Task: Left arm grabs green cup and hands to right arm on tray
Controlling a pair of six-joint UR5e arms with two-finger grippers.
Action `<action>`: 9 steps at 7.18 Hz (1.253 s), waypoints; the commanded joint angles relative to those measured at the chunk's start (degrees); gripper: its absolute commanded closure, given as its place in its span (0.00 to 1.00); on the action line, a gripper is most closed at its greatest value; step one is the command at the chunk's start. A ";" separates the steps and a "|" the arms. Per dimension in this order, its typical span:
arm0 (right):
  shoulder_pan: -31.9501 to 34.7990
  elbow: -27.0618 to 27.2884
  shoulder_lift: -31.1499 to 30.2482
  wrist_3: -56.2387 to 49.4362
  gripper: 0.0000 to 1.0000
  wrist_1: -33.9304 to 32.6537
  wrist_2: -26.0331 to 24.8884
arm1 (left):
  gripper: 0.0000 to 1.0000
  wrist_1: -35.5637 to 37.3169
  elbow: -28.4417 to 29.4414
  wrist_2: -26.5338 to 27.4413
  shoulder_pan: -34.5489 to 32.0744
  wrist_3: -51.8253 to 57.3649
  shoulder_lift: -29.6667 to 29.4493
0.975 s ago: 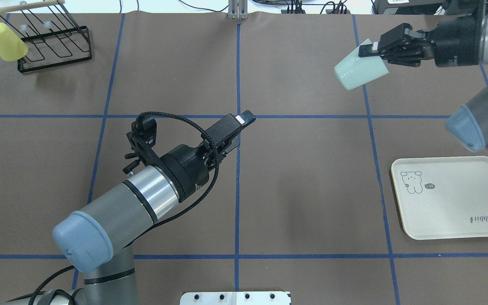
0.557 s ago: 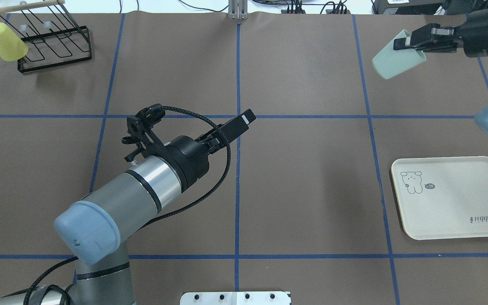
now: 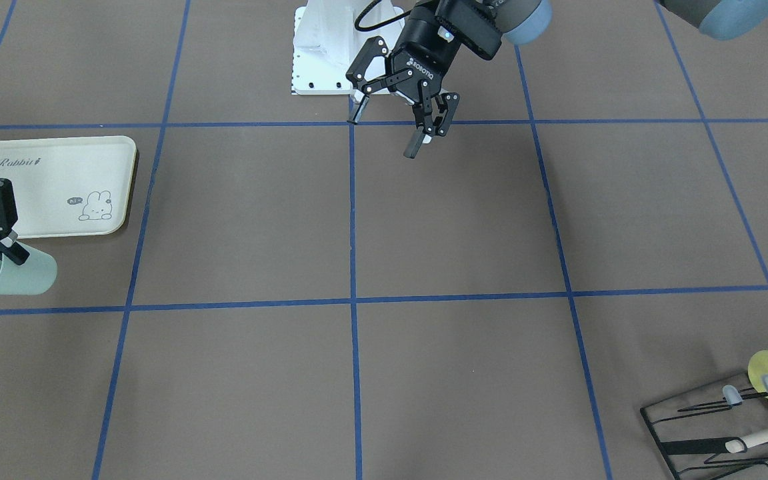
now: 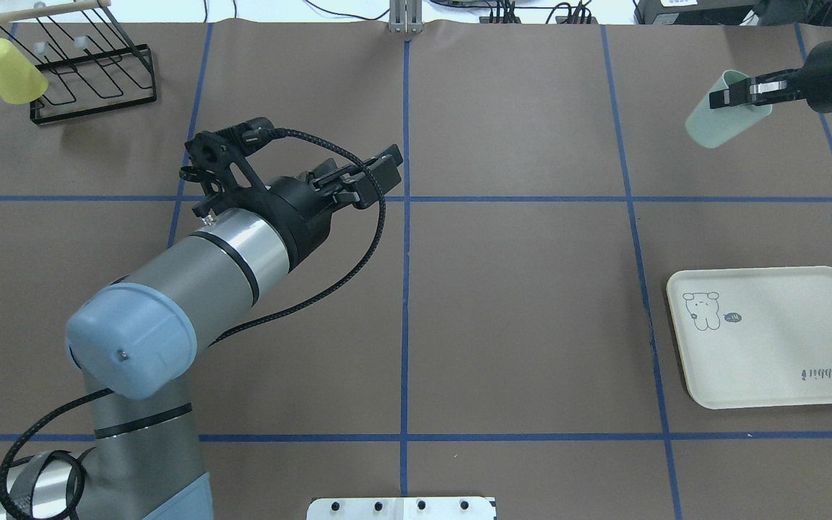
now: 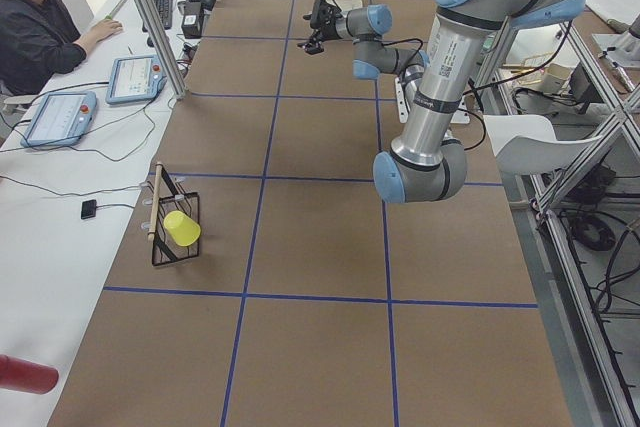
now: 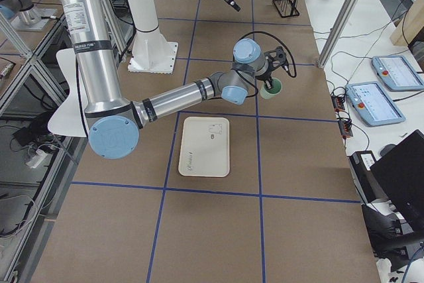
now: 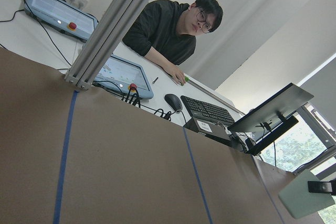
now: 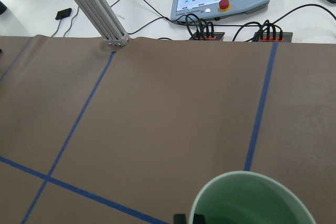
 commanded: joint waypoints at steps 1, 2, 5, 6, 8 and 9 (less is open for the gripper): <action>-2.97 8.53 -6.73 -7.35 1.00 -10.71 -4.91 | 0.01 2.17 -0.02 -0.13 -2.44 2.45 0.95; -7.34 13.45 -12.16 -7.99 1.00 -13.18 -10.52 | 0.01 2.34 0.24 -0.66 -3.50 3.24 1.21; -14.57 15.26 -20.81 -7.91 1.00 -12.60 -18.65 | 0.01 2.78 0.33 -2.59 -5.18 3.42 2.18; -14.94 15.17 -22.66 -7.56 1.00 -9.55 -18.75 | 0.01 2.70 0.42 -2.68 -5.18 3.42 2.18; -15.99 15.17 -28.00 -6.42 1.00 -0.61 -20.67 | 0.01 2.70 0.42 -2.68 -5.27 3.42 2.18; -16.96 15.17 -31.43 -5.37 1.00 5.36 -21.91 | 0.01 2.78 0.42 -2.77 -5.27 3.42 2.18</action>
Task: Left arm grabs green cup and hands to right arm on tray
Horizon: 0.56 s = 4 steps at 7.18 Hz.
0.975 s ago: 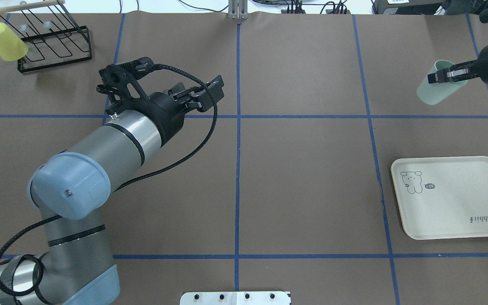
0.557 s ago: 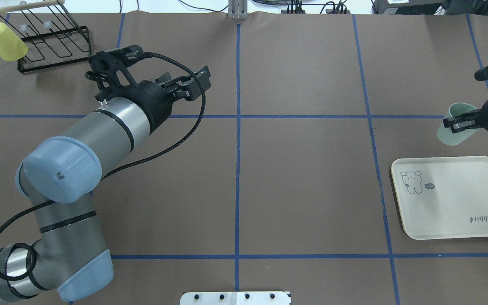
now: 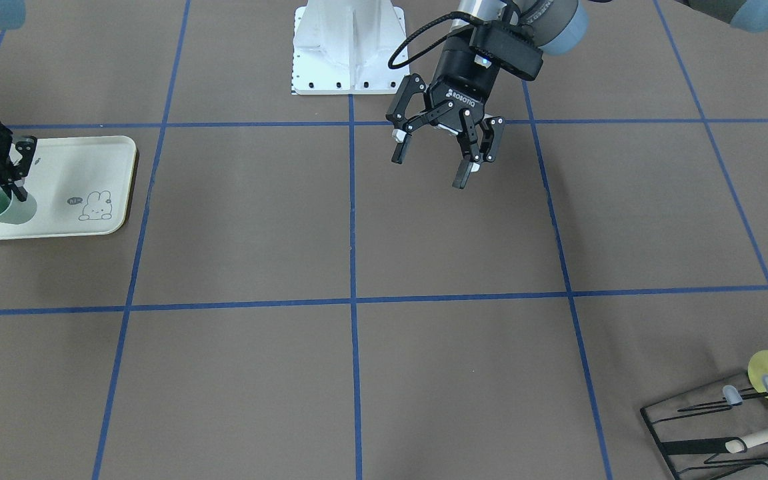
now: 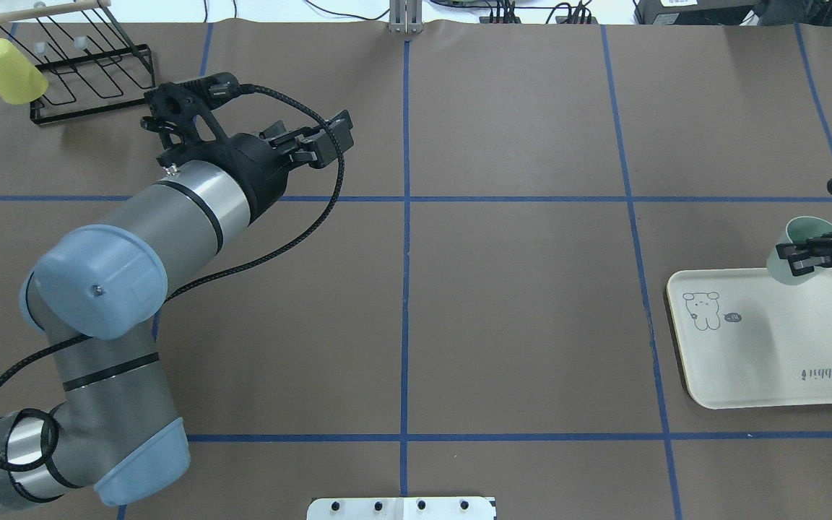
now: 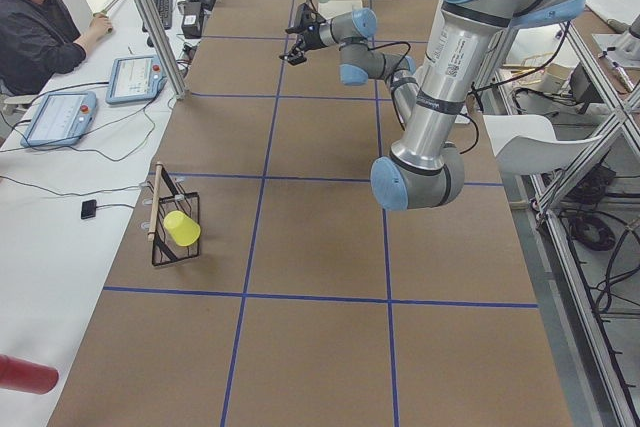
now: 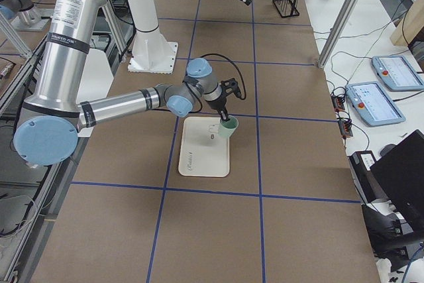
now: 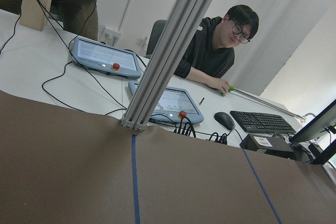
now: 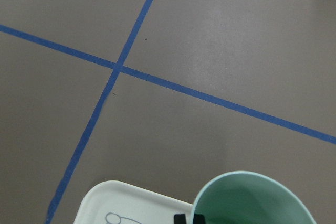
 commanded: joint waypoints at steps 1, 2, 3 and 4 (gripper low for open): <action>-3.10 -0.02 -5.50 2.86 1.00 8.96 -2.88 | 0.01 0.05 0.00 -0.43 -0.20 0.00 0.01; -6.34 -0.11 -5.86 4.01 1.00 9.15 -5.94 | 0.01 0.05 0.00 -0.43 -0.29 0.00 0.01; -9.94 -0.11 -6.13 6.80 1.00 9.15 -9.45 | 0.01 0.05 0.00 -0.78 -0.73 0.00 0.01; -11.28 -0.28 -6.39 7.27 1.00 9.15 -10.27 | 0.01 1.44 0.00 -2.87 -2.30 0.09 0.27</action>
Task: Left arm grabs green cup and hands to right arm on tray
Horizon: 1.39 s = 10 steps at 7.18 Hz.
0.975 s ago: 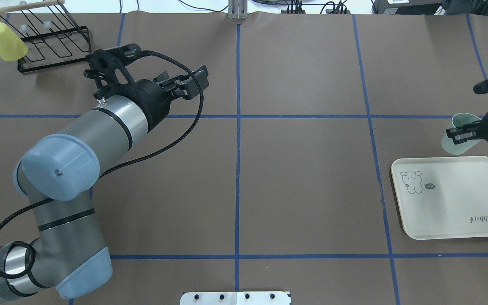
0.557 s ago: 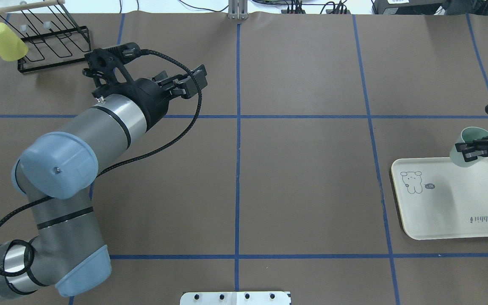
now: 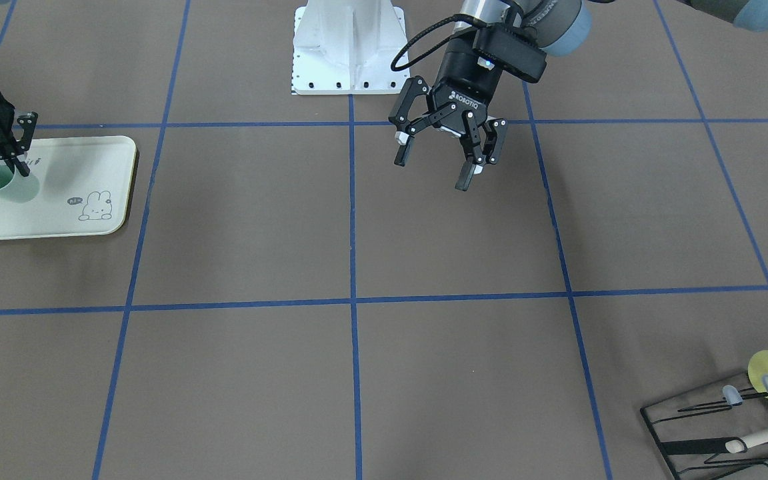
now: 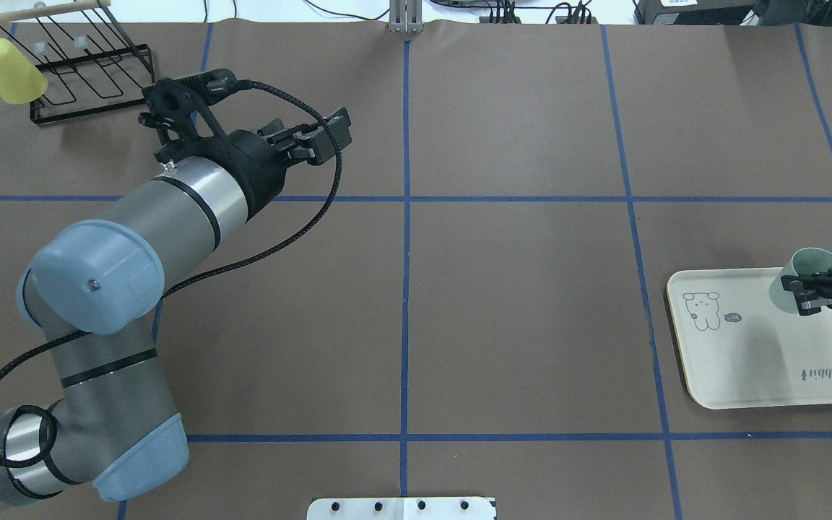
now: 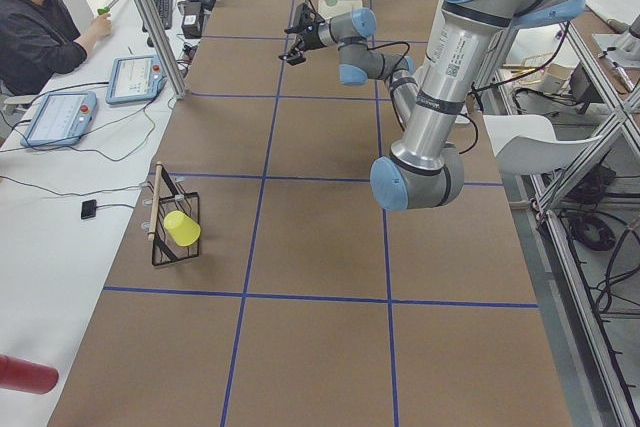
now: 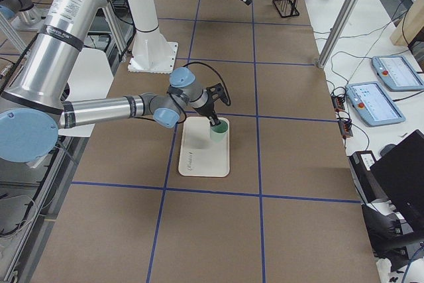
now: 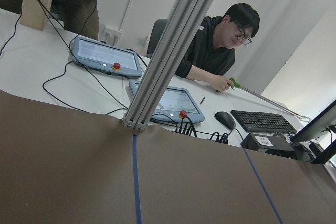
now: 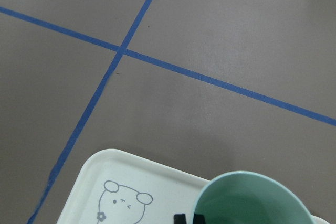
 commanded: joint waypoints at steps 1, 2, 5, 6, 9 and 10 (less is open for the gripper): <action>-3.56 -0.14 -0.87 1.49 1.00 0.28 -2.91 | 0.01 4.90 -0.44 -6.62 -3.98 2.50 0.79; -4.61 -0.57 -0.96 1.93 1.00 0.19 -3.01 | 0.01 5.37 -0.35 -8.23 -5.83 4.27 1.15; -6.47 -1.89 -1.84 2.02 1.00 0.19 -3.18 | 0.01 5.55 -0.09 -9.38 -8.47 6.74 2.47; -7.08 -2.33 -1.76 1.93 1.00 0.19 -3.27 | 0.01 5.55 -0.18 -10.69 -9.27 6.92 2.56; -9.20 -3.21 -1.75 1.93 0.72 0.28 -5.82 | 0.01 5.55 -0.09 -10.80 -9.89 7.01 3.52; -9.20 -3.21 -1.67 1.93 0.18 0.28 -5.91 | 0.00 5.55 0.00 -10.80 -9.98 7.01 3.53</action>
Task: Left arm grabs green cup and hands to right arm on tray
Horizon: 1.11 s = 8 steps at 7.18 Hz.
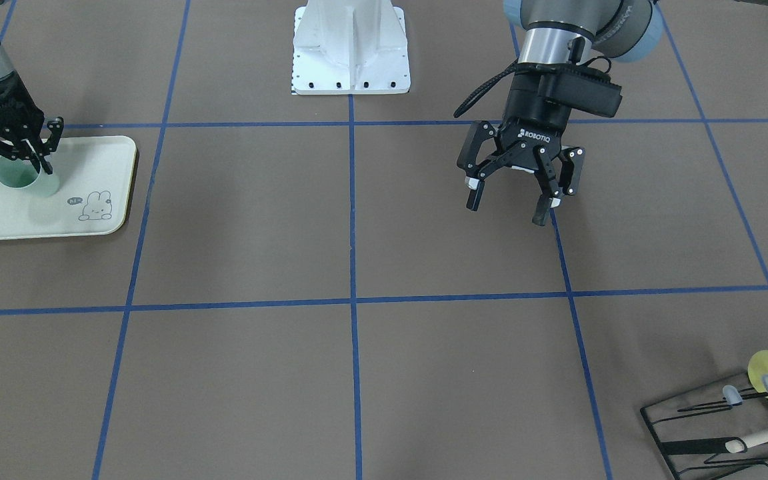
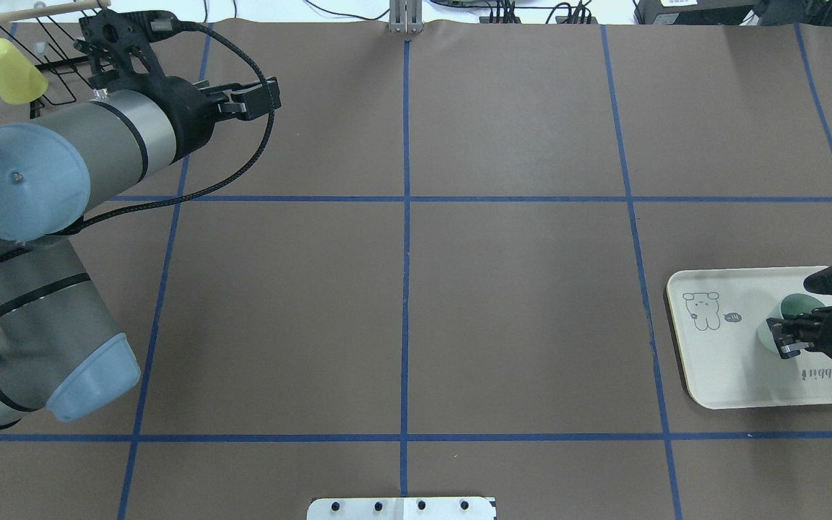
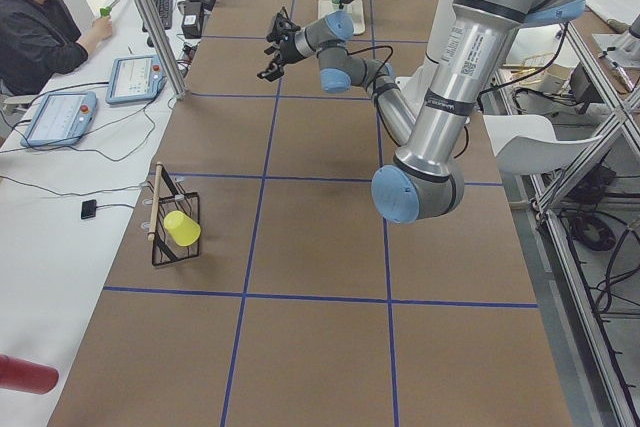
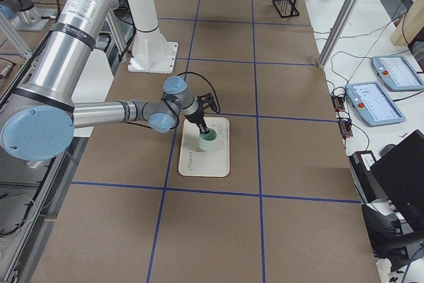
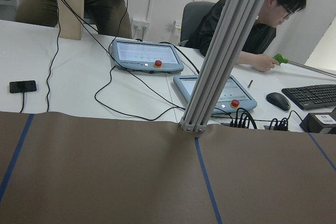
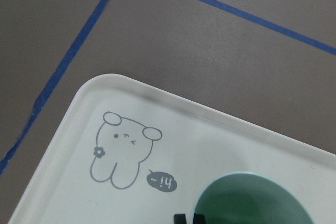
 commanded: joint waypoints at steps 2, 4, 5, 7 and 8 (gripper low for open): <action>0.19 0.60 0.07 -0.01 0.01 0.09 0.23 | 0.00 1.39 0.06 -3.24 -2.19 0.98 0.20; 5.16 2.80 0.07 -0.27 0.01 0.09 6.43 | 0.00 4.30 0.15 -12.82 -8.87 4.23 0.20; 12.07 2.89 0.59 -1.23 0.01 -0.08 15.44 | 0.00 4.31 0.41 -13.11 -9.67 5.54 0.20; 23.86 2.55 0.86 -7.08 0.01 -1.04 30.07 | 0.00 5.87 1.11 -13.98 -10.64 8.52 1.07; 28.44 2.54 1.38 -13.04 0.01 -6.01 31.86 | 0.00 7.46 1.38 -17.73 -14.22 13.59 1.60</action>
